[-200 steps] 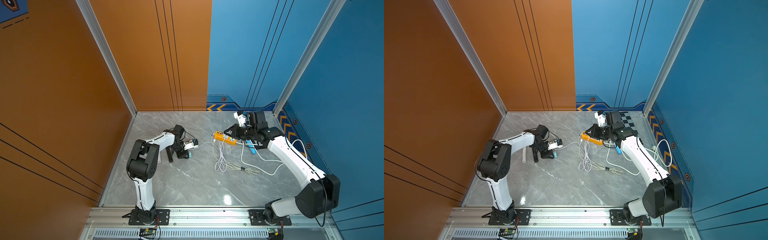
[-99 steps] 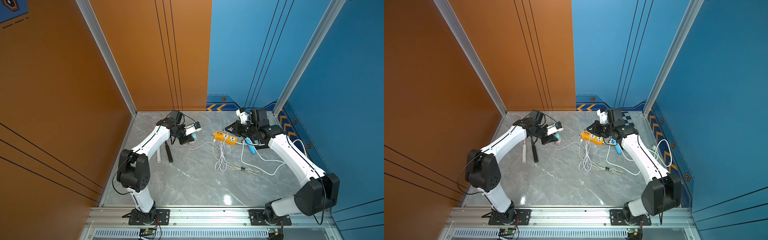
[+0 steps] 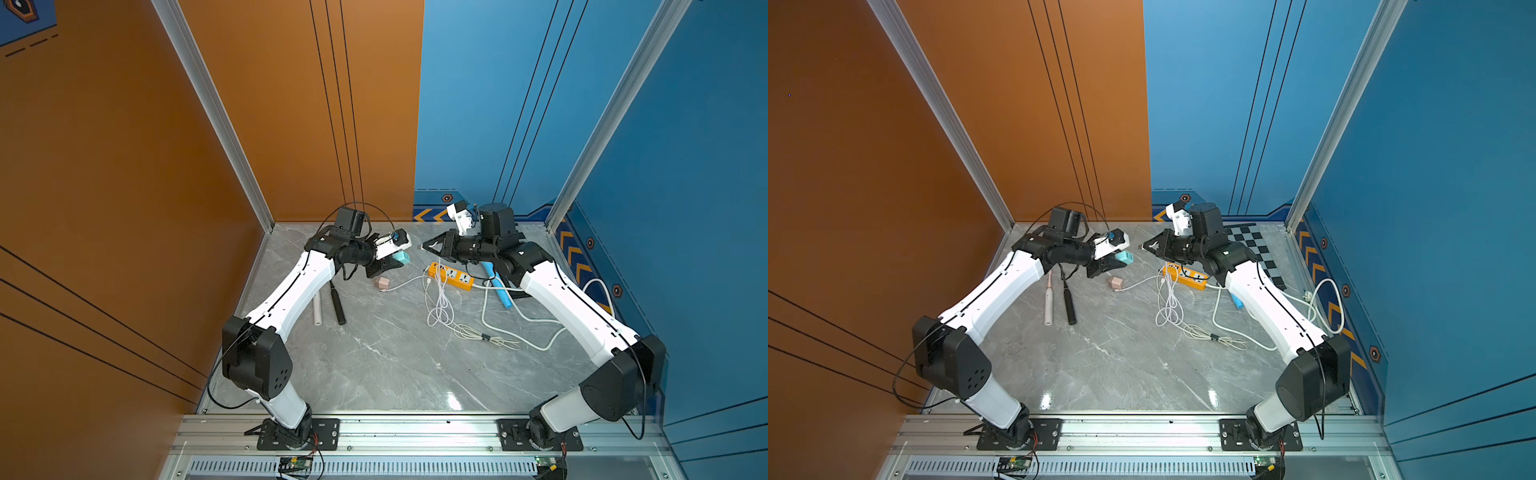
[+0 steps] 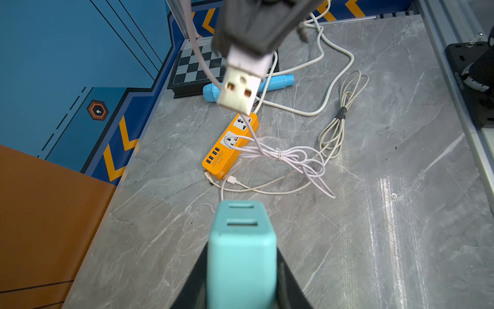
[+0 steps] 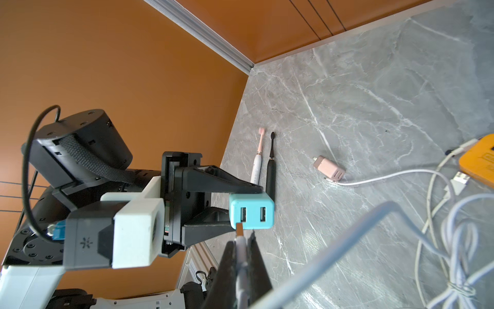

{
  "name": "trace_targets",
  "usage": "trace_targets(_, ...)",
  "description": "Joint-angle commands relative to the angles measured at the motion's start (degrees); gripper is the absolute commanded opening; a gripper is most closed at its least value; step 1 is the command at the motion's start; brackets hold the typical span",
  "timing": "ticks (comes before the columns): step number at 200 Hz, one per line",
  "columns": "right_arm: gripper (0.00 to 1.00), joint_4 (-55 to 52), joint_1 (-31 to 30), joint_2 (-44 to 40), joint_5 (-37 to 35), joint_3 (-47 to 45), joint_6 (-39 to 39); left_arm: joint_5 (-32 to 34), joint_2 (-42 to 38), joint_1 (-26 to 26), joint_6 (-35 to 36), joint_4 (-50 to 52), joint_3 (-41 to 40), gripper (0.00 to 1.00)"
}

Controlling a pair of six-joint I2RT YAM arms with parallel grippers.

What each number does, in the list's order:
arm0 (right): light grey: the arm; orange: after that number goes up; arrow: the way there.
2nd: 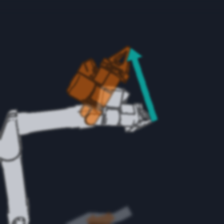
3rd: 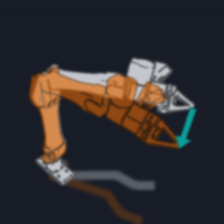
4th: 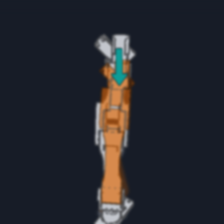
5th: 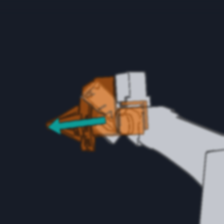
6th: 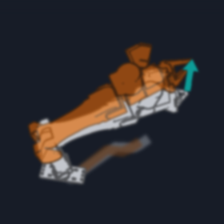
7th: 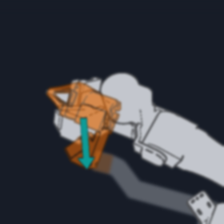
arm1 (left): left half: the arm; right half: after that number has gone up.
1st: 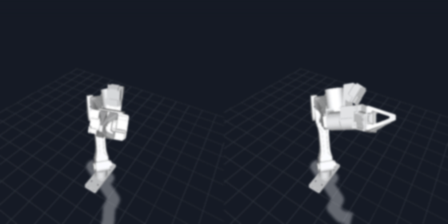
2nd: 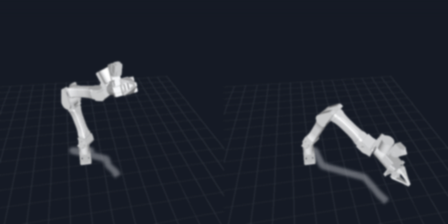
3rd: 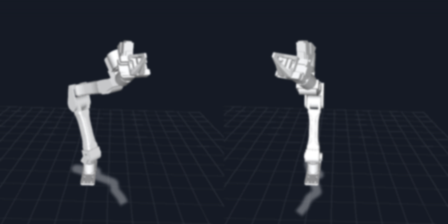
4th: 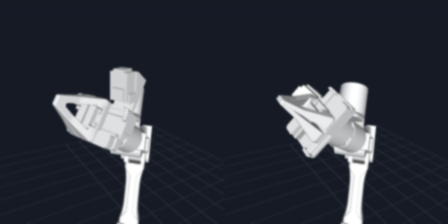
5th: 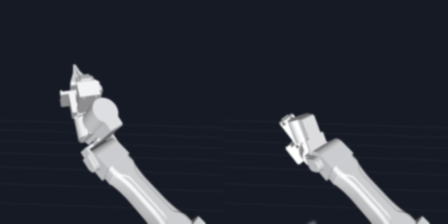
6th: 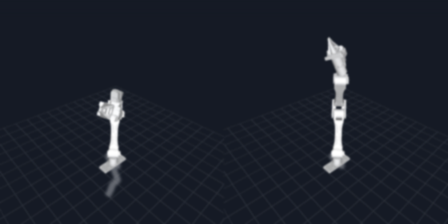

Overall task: Charge the electric toothbrush
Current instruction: Pick up the plug from the center of the board, then insert the charging cable into the plug.

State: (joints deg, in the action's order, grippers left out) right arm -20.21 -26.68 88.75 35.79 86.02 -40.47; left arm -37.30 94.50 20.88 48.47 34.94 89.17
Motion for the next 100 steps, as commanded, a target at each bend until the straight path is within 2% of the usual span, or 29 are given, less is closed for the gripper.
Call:
trace_targets(1,0.0,1.82,-1.05,1.64,0.82,1.76,-0.33,-3.55,-0.7,0.54,0.12,0.13,1.88,0.05)
trace_targets(100,0.0,2.04,-2.94,3.82,3.15,2.75,-0.03,-4.37,-0.67,0.91,-0.74,0.06,2.15,0.06)
